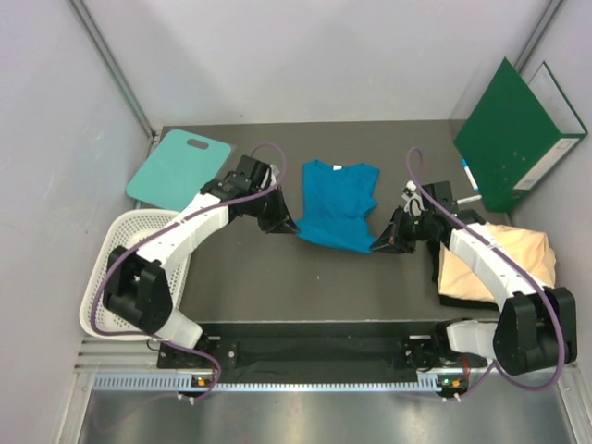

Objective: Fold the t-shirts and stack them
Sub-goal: Grab one side of the 2/3 rectangular tshirt with both arms, then fold the long partially folded tshirt into a neat square, then put the neatly folded tshirt into the corner of the board with the right arm

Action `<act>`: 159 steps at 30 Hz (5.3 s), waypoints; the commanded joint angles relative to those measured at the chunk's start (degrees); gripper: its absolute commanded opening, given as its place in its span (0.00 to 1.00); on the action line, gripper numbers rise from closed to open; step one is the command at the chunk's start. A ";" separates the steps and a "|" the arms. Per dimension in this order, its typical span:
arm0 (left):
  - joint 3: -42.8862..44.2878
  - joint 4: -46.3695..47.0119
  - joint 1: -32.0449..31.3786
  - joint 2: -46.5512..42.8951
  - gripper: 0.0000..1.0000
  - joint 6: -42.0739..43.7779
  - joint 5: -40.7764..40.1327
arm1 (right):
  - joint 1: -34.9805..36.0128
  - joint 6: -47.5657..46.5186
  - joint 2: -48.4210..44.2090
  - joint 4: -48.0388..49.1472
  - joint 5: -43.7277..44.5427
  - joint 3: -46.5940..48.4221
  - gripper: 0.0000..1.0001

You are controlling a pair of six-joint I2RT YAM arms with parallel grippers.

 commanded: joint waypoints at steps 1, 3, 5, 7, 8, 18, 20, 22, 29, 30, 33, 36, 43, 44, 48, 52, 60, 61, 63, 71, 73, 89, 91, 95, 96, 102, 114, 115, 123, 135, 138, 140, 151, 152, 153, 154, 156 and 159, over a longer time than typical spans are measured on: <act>10.64 -3.11 0.33 5.19 0.00 3.77 -0.79 | 0.34 -2.09 0.55 -1.31 0.35 5.21 0.00; 15.90 -3.11 0.41 8.10 0.00 4.56 -0.61 | 0.34 -2.09 2.22 0.19 0.79 7.15 0.00; 19.43 -2.76 0.59 12.50 0.00 5.71 -0.52 | 0.25 -3.23 5.82 1.34 2.29 11.19 0.00; 24.35 -2.32 1.11 16.88 0.00 6.67 -0.34 | -0.10 -4.20 10.20 2.13 2.46 15.83 0.00; 26.02 -2.23 1.38 18.30 0.00 6.76 0.35 | -0.36 -5.42 11.88 2.05 2.99 17.60 0.00; 48.88 -1.88 5.77 36.04 0.00 8.52 6.41 | -2.04 -8.07 30.61 2.92 4.92 39.74 0.00; 52.21 -1.01 6.83 37.99 0.00 7.82 7.65 | -2.30 -8.07 33.77 3.01 5.54 42.13 0.00; 53.19 1.98 8.05 40.36 0.00 5.99 9.84 | -2.65 -7.81 36.58 3.10 6.41 44.94 0.00; 57.49 11.82 10.87 48.89 0.00 -1.14 16.79 | -3.88 -6.31 44.23 5.82 9.14 50.49 0.00; 58.29 12.62 10.96 51.25 0.00 -1.75 17.32 | -3.97 -6.14 45.11 6.17 9.58 52.06 0.00; 60.66 16.56 11.75 55.29 0.00 -5.70 19.43 | -4.41 -5.00 49.76 7.31 11.07 55.40 0.00; 61.19 23.41 12.36 58.72 0.00 -11.40 21.89 | -4.76 -3.50 52.84 8.63 13.09 58.56 0.00; 61.20 30.99 14.47 60.59 0.99 -14.42 24.88 | -5.73 -0.60 54.89 14.24 25.71 60.97 0.23; 59.11 30.91 14.74 59.63 0.99 -13.98 24.71 | -5.64 -0.60 53.40 18.18 27.41 59.12 0.47; 51.80 30.47 16.06 53.12 0.99 -10.39 23.65 | -5.47 -0.69 48.91 16.30 29.36 57.61 0.89; 48.19 25.21 15.88 49.26 0.99 -5.02 24.53 | -5.81 -2.53 44.17 11.81 26.38 53.41 1.00; 46.00 11.49 9.04 40.99 0.99 10.01 21.89 | -5.64 -10.95 21.05 3.29 35.83 42.58 1.00; 46.60 8.52 7.55 40.90 0.99 11.06 21.63 | -5.73 -12.10 19.82 -0.12 37.08 43.10 1.00; 48.01 4.82 2.28 41.69 0.99 14.93 20.40 | -5.73 -14.91 18.15 -4.61 41.02 45.74 0.99; 44.34 1.10 -6.70 40.20 0.99 14.15 16.98 | -2.75 -18.18 12.09 -22.91 51.14 37.50 1.00; 38.54 2.95 -6.53 36.62 0.99 13.88 15.31 | 0.85 -16.78 11.29 -24.92 58.25 31.63 1.00; 28.06 3.57 11.75 22.97 0.99 9.22 11.96 | 22.31 1.76 40.36 -38.20 86.38 24.82 1.00; 29.38 2.61 12.89 23.06 0.99 9.66 11.96 | 21.96 2.65 44.57 -38.82 87.45 24.92 1.00; 29.03 3.48 13.77 22.70 0.99 9.49 13.01 | 16.97 5.37 47.67 -38.56 90.43 22.90 1.00; 28.94 3.57 13.86 22.79 0.99 9.40 13.10 | 15.82 5.64 48.02 -37.78 90.88 21.85 1.00; 28.94 4.10 14.04 24.02 0.99 8.70 15.12 | 7.73 10.29 54.52 -41.01 93.61 23.50 0.90; 29.55 3.22 14.92 24.64 0.99 9.23 15.92 | 5.25 0.46 47.33 -31.71 85.53 21.40 0.00; 29.38 3.13 14.92 24.73 0.99 9.31 15.83 | 5.95 0.02 45.84 -31.88 85.00 21.66 0.00; 28.68 3.22 15.00 24.38 0.99 9.31 14.86 | 17.11 -2.18 43.10 -34.87 75.07 30.35 0.00; 26.66 2.08 15.01 23.76 0.99 10.28 10.74 | 26.18 -4.02 43.91 -34.34 58.37 41.08 0.12; 26.30 1.99 14.92 26.12 0.99 11.86 7.84 | 26.17 -6.04 36.90 -29.98 52.06 42.40 0.59; 26.74 2.95 14.92 28.93 0.99 11.86 8.09 | 26.09 -8.15 32.49 -27.32 47.30 43.28 0.83; 38.94 6.47 8.68 43.70 0.99 11.95 3.53 | 6.35 -8.51 22.54 -12.30 22.49 39.43 1.00; 39.83 6.47 7.72 45.54 0.98 11.51 3.18 | 4.22 -7.64 22.54 -7.49 19.02 36.20 1.00; 40.62 6.73 7.27 46.43 0.98 11.25 3.09 | 2.29 -5.89 23.06 -5.71 15.94 34.95 1.00; 42.02 6.73 6.92 47.31 0.97 10.99 2.91 | -0.95 -5.00 23.50 -3.69 10.95 33.72 1.00; 43.61 6.91 5.87 49.59 0.93 10.46 2.13 | -3.17 -3.33 25.94 0.10 8.02 31.95 1.00; 43.88 8.40 4.72 51.62 0.69 8.70 1.94 | -5.11 -3.24 30.95 2.48 4.75 32.73 1.00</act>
